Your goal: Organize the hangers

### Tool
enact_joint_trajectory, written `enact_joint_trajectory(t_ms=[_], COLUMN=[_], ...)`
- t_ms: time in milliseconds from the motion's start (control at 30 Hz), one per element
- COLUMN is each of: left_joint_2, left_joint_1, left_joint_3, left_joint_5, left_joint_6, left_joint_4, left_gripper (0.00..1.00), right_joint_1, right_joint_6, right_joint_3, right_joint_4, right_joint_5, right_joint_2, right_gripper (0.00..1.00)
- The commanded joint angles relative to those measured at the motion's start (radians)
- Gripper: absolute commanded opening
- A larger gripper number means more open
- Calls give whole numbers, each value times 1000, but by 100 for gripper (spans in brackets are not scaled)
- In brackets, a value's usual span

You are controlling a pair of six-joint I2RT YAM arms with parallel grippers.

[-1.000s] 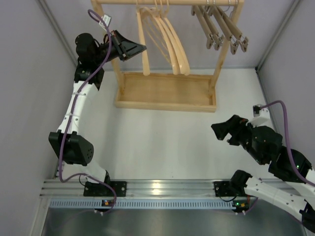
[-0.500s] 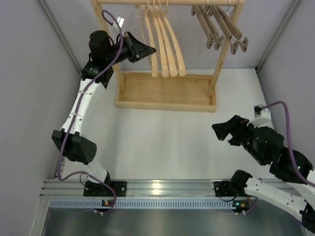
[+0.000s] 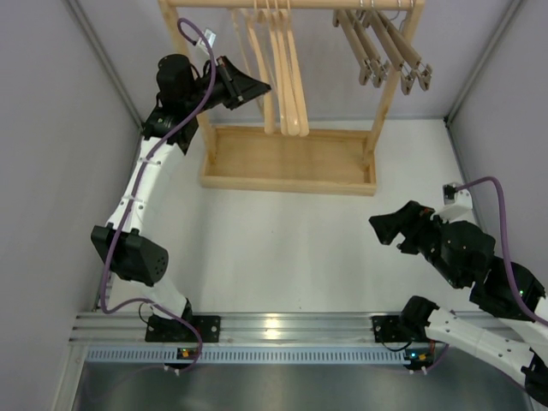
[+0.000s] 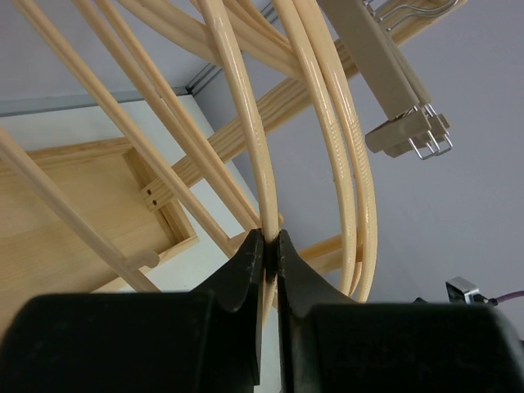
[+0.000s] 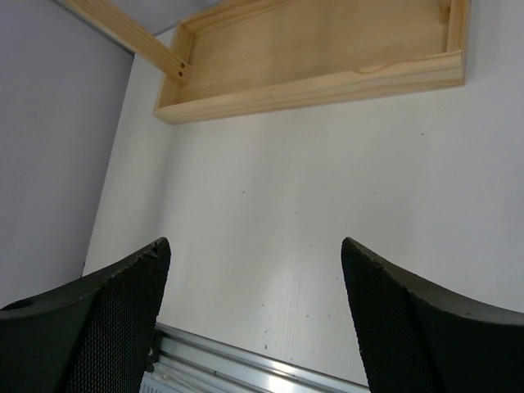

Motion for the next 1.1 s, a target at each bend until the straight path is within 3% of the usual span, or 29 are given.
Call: enact_joint_trajectory(t_ms=[0,333,733,1067], left_joint_2=[-43,-117,-278,-580], left_joint_1=[3,3,3,3], left_joint_3=[-22,-94,-197,-397], left_joint_5=[-27,-46,-108,-260], left_joint_6=[20,46,79,228], left_joint_4=[11,13,-45,-272], left_gripper=[9,37,50,60], right_joint_1=[11,9,9,9], right_joint_6=[-11,-13,-14,-27], right_joint_3=[11,11,8,6], right_joint_4=[-13,-12,-12,-9], right_joint_5=[9,4,1,21], right_joint_2=[-14,-14,-13,-11], right_gripper=[82,82,82,83])
